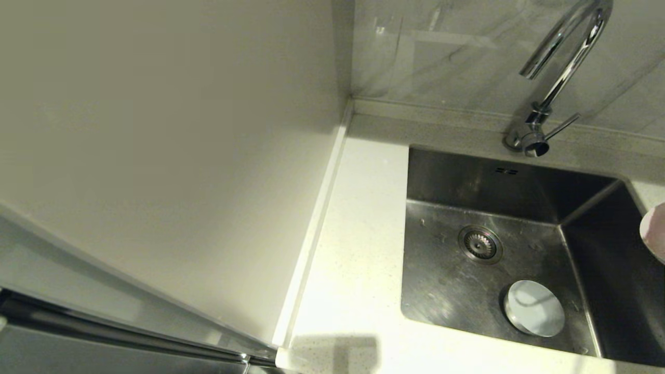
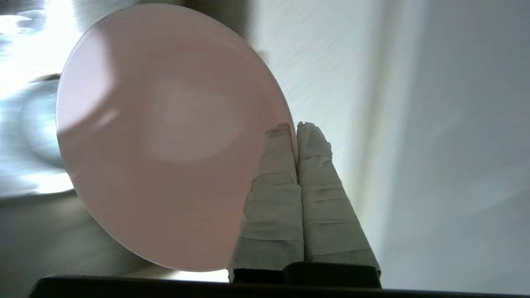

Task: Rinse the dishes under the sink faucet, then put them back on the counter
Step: Put a bowl back to the table from the sink

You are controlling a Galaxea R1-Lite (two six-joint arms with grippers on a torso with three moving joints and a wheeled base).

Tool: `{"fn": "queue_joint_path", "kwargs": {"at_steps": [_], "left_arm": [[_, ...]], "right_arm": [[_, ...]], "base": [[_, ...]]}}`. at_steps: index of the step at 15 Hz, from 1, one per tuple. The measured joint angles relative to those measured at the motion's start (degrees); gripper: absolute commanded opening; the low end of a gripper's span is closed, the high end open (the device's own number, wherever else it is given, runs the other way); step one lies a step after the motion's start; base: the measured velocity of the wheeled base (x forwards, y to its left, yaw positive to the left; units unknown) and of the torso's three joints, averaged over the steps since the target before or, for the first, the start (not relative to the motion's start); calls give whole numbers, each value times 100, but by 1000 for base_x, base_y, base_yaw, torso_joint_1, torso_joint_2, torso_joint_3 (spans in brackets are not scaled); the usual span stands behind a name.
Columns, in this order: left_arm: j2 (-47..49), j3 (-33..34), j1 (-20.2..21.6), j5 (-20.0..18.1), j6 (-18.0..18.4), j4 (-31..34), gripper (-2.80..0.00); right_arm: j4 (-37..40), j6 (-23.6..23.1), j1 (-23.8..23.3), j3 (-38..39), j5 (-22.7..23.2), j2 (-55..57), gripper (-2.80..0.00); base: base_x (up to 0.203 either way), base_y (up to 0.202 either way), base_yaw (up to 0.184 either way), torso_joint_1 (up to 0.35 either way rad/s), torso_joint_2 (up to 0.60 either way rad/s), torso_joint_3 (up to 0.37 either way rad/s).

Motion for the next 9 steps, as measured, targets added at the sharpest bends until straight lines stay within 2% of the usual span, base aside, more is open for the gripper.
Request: {"fn": "queue_joint_path", "kwargs": {"at_steps": [2, 3, 5, 7, 9], "left_arm": [[0, 0, 0, -1, 2, 1, -280], [0, 0, 0, 0, 2, 0, -280], [0, 0, 0, 0, 2, -5, -280], [0, 0, 0, 0, 0, -2, -280], [0, 0, 0, 0, 0, -5, -280]], "right_arm": [[839, 1245, 177, -450, 19, 282, -280], [1055, 1850, 246, -684, 25, 466, -280], [1112, 2705, 314, -1072, -63, 794, -280], [1051, 3153, 326, -1345, -486, 1012, -280], [791, 3263, 298, -1715, -719, 1176, -280]], "base": [[0, 0, 0, 0, 0, 0], [0, 0, 0, 0, 0, 0], [0, 0, 0, 0, 0, 0], [0, 0, 0, 0, 0, 0], [0, 0, 0, 0, 0, 0]]}}
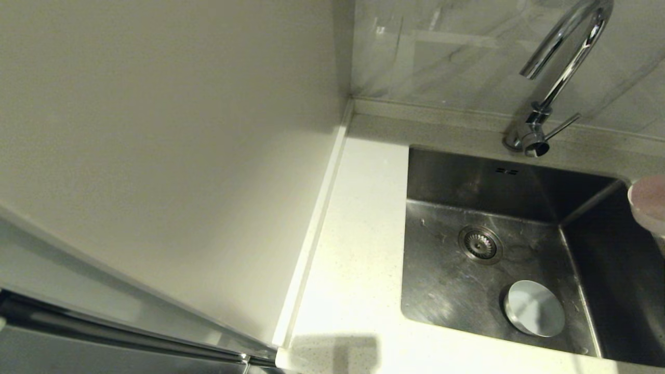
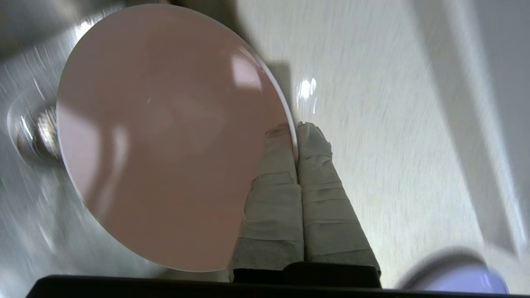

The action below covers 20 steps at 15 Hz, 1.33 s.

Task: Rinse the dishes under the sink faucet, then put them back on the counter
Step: Put a bowl back to the table from the sink

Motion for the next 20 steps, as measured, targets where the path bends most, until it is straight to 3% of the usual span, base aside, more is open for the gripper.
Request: {"fn": "queue_joint_path", "kwargs": {"at_steps": [3, 7, 13, 14, 20], "left_arm": [[0, 0, 0, 0, 2, 2, -280], [0, 0, 0, 0, 0, 5, -280], [0, 0, 0, 0, 2, 2, -280], [0, 0, 0, 0, 2, 5, -280], [0, 0, 0, 0, 0, 2, -280]], "right_arm": [[-175, 530, -27, -432, -700, 357, -280], [-190, 1026, -391, -387, -1415, 782, -280], [-313, 1351, -757, -468, -1472, 1420, -280], [-314, 1368, -764, -519, -1473, 1503, 0], [-317, 1331, -783, -784, -1483, 1808, 0]], "base": [[0, 0, 0, 0, 0, 0], [0, 0, 0, 0, 0, 0], [0, 0, 0, 0, 0, 0], [0, 0, 0, 0, 0, 0], [0, 0, 0, 0, 0, 0]]}}
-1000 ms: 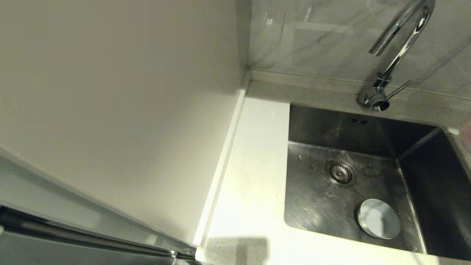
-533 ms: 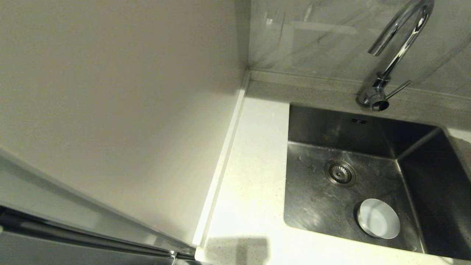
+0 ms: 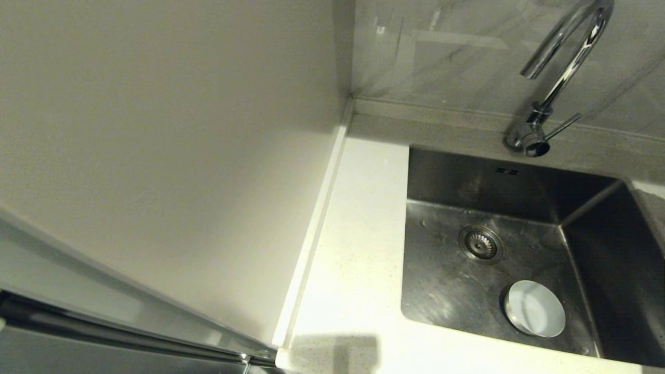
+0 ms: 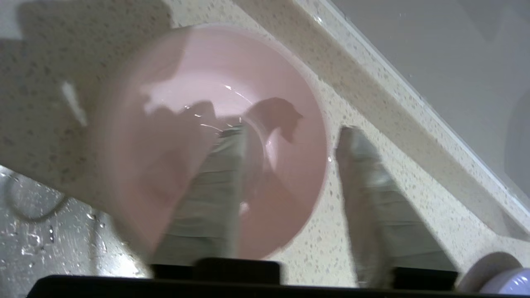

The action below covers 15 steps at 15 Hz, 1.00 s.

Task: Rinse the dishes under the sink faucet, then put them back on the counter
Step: Put a bowl back to the table from the sink

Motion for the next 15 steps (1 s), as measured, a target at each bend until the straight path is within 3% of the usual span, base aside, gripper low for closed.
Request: {"fn": "queue_joint_path", "kwargs": {"at_steps": [6, 10, 12, 15], "left_arm": [[0, 0, 0, 0, 0, 2, -280], [0, 0, 0, 0, 0, 0, -280], [0, 0, 0, 0, 0, 0, -280], [0, 0, 0, 0, 0, 5, -280]], "right_arm": [[-5, -293, 0, -427, -82, -95, 0], [-506, -1048, 57, -1287, -309, -547, 0], [-940, -1567, 470, -1090, -347, -893, 0], [-937, -1868, 1662, -335, -361, -1197, 0]], "base": [[0, 0, 0, 0, 0, 0], [0, 0, 0, 0, 0, 0], [0, 0, 0, 0, 0, 0], [0, 0, 0, 0, 0, 0]]}}
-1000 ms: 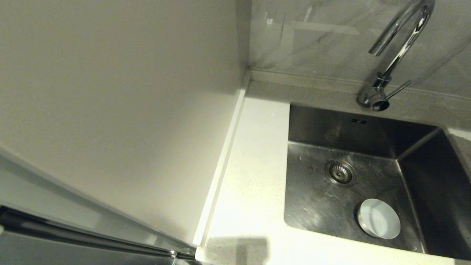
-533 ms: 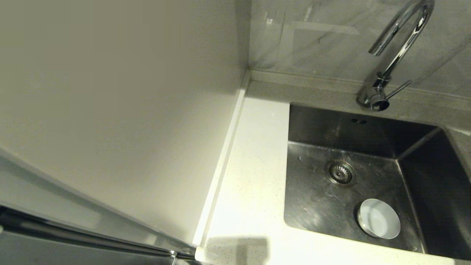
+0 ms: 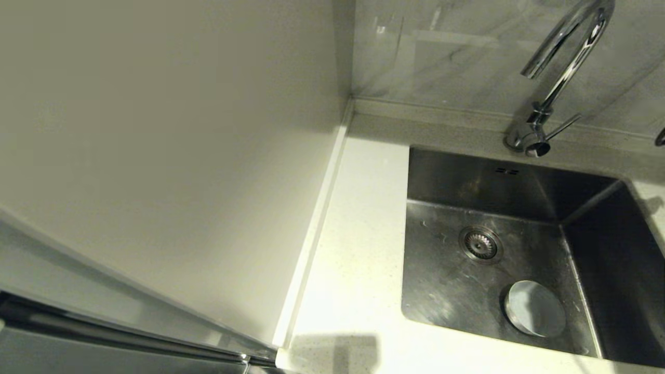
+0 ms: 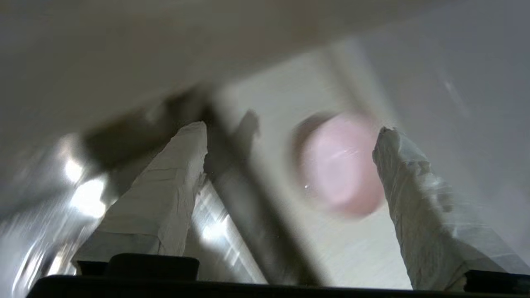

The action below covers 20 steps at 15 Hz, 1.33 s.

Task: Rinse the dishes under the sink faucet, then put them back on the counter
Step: Put a bowl back to the table from the sink

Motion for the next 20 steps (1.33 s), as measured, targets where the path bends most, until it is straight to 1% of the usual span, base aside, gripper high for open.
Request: {"fn": "queue_joint_path", "kwargs": {"at_steps": [2, 3, 5, 8, 10, 13, 15, 17, 20], "left_arm": [[0, 0, 0, 0, 0, -3, -280], [0, 0, 0, 0, -2, -2, -280], [0, 0, 0, 0, 0, -5, -280], [0, 0, 0, 0, 2, -2, -280], [0, 0, 0, 0, 0, -5, -280], [0, 0, 0, 0, 1, -4, -280], [0, 0, 0, 0, -2, -2, -280], [0, 0, 0, 0, -2, -5, -280], [0, 0, 0, 0, 0, -7, -280]], "right_arm": [[286, -78, 779, 356, -70, -93, 0], [519, -93, 1081, 562, -170, -113, 0], [741, -99, 1388, 1070, -462, -122, 0], [772, -83, 1519, 2057, -824, -94, 0], [780, -23, 1480, 2609, -889, 35, 0], [781, 208, 1445, 3036, -896, 422, 0], [782, 393, 1464, 3260, -831, 687, 0], [789, 352, 1543, 3422, -440, 847, 0], [792, 73, 1640, 3577, 209, 1004, 0]], "base": [[0, 0, 0, 0, 0, 0], [0, 0, 0, 0, 0, 0], [0, 0, 0, 0, 0, 0], [0, 0, 0, 0, 0, 0], [0, 0, 0, 0, 0, 0], [0, 0, 0, 0, 0, 0], [0, 0, 0, 0, 0, 0], [0, 0, 0, 0, 0, 0], [0, 0, 0, 0, 0, 0]]}}
